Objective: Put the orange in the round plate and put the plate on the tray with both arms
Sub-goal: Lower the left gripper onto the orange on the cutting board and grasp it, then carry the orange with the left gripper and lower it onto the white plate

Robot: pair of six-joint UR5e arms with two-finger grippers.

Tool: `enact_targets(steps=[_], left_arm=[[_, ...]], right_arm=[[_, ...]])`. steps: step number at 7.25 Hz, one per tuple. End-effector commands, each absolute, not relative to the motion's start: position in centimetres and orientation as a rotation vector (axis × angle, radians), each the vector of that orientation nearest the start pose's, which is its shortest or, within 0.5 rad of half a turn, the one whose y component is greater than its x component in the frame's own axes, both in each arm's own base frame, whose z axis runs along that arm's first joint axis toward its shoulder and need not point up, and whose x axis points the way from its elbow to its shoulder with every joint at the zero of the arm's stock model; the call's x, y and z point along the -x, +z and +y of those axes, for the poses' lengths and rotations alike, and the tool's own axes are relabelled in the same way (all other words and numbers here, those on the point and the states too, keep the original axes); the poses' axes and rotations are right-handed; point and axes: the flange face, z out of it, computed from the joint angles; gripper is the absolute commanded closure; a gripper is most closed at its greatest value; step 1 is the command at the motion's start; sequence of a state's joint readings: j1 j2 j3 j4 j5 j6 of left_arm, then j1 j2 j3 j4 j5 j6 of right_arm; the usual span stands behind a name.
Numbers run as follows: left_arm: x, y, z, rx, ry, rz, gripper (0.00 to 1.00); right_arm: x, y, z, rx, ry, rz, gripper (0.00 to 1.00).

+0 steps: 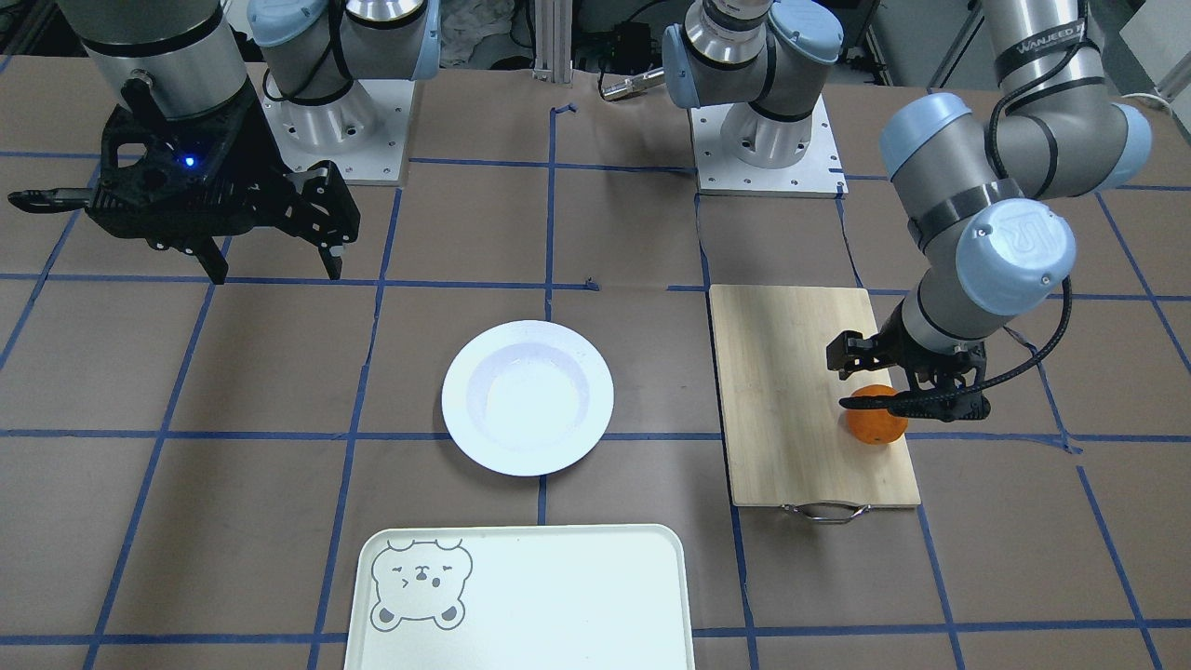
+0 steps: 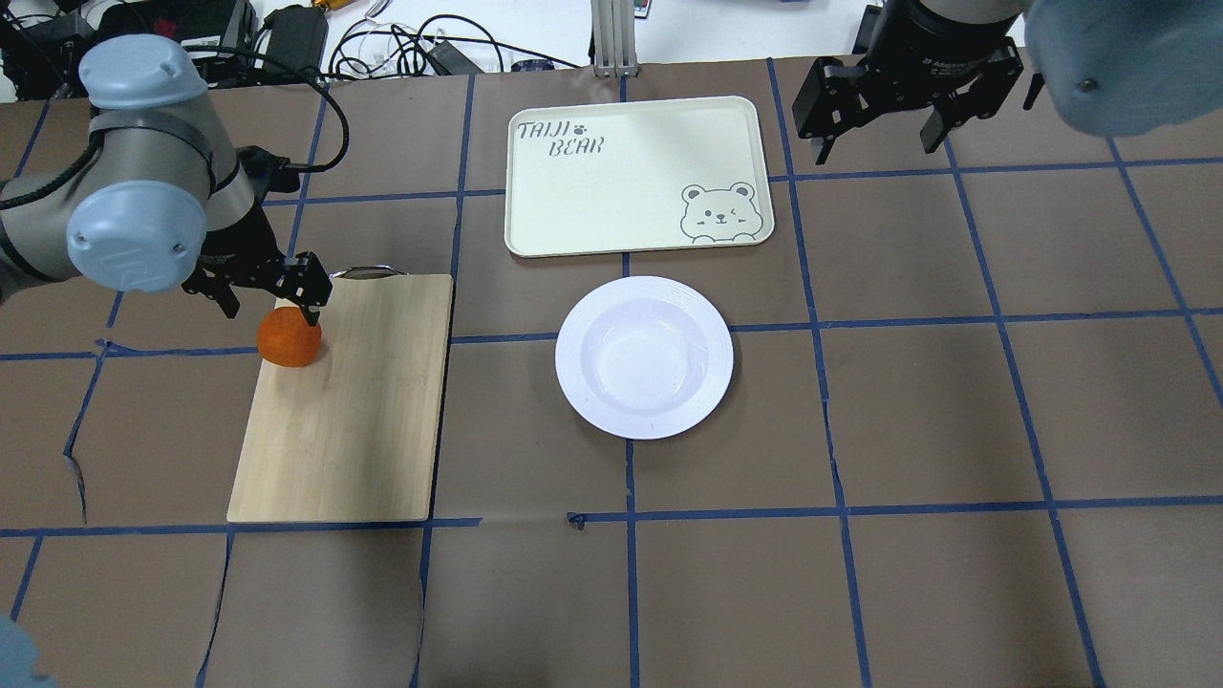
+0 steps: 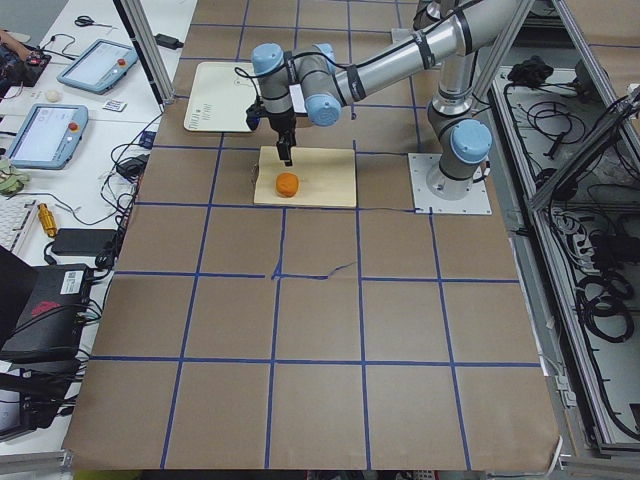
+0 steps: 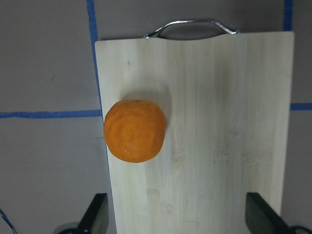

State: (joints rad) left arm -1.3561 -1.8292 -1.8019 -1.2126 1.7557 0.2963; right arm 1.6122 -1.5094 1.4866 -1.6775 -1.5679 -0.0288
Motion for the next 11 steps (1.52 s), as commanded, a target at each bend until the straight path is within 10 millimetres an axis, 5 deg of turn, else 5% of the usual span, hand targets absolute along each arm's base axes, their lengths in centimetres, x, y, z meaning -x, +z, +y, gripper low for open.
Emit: enact_targets(steps=[1,4,5,6,8,9,10,11], left_arm=[[-1.6,23.0,-56.0,-0.223,0.299,2.952,0.06],[-1.9,20.2,-57.2,-0.245,0.257,2.949,0.41],[-1.9,20.3,-57.4,-0.276,0.256,2.947,0.62],[-2.0,21.3,-57.7,-0.265,0.218,2.944,0.7],[0.6,24.9,-58.1,-0.243,0.17,3.023,0.71],[3.0,26.3,-58.0,-0.146,0.192,3.107,0.71],[7.5,27.6,-57.9,-0.039,0.199,3.101,0.71],[14.1,28.0,-56.8,0.08,0.196,3.145,0.71]], right_arm=[[-15.6,51.0,-52.4,0.111,-0.207,3.129,0.0],[-15.6,50.9,-52.4,0.111,-0.204,3.129,0.0],[-15.6,51.0,-52.4,0.111,-0.207,3.129,0.0],[-15.6,50.9,-52.4,0.111,-0.204,3.129,0.0],[-15.7,51.0,-52.3,0.113,-0.204,3.129,0.0],[-15.7,50.9,-52.3,0.113,-0.202,3.129,0.0],[-15.7,50.9,-52.3,0.113,-0.2,3.129,0.0],[-15.7,51.0,-52.3,0.113,-0.202,3.129,0.0]])
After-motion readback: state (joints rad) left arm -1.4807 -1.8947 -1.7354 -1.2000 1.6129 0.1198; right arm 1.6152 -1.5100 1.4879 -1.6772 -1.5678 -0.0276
